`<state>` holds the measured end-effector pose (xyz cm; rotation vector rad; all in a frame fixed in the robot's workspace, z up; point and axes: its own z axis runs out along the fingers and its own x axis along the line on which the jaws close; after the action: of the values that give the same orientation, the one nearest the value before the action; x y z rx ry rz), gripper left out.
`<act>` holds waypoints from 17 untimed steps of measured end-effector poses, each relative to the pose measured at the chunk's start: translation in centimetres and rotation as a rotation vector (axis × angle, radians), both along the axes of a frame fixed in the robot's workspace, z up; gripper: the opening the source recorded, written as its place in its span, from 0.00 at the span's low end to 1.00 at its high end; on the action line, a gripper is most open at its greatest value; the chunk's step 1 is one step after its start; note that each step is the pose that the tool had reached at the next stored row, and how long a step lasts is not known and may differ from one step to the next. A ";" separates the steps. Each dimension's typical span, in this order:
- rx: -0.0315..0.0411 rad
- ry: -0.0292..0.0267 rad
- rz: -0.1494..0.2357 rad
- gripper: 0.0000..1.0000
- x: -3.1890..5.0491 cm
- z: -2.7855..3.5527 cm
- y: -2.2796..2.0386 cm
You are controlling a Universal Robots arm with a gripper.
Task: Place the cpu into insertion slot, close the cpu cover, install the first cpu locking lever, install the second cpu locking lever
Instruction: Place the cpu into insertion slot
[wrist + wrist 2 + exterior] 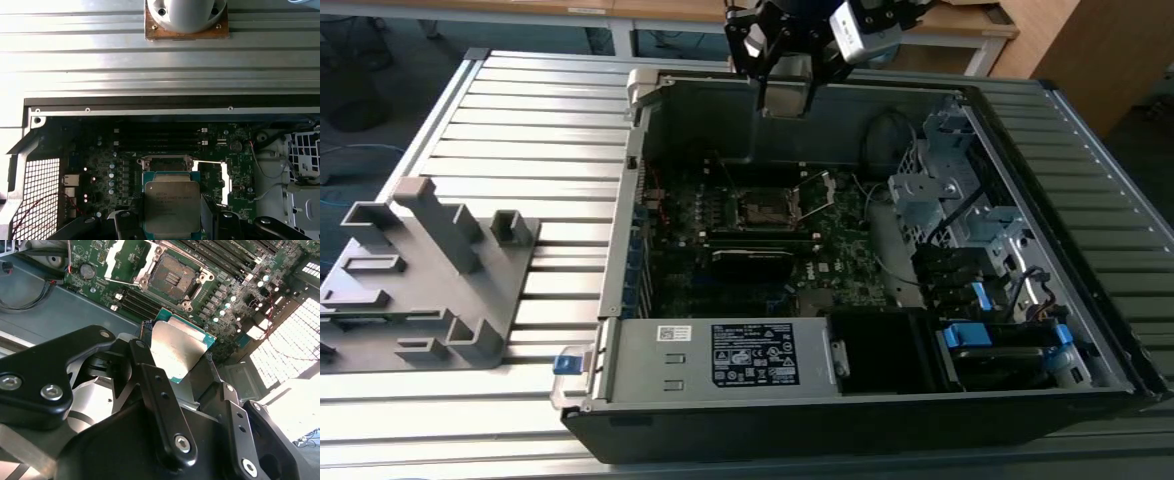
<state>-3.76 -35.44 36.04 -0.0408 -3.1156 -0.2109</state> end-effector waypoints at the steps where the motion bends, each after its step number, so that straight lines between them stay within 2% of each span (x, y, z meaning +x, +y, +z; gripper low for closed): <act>1: -0.0002 0.0001 0.000 0.54 0.00 -0.04 0.00; 8: -0.0002 0.0001 0.000 0.54 0.00 -0.10 0.00; 17: -0.0006 0.0003 0.000 0.54 0.00 -0.66 0.00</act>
<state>-3.76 -35.44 35.38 -0.0409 -3.1154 -0.2100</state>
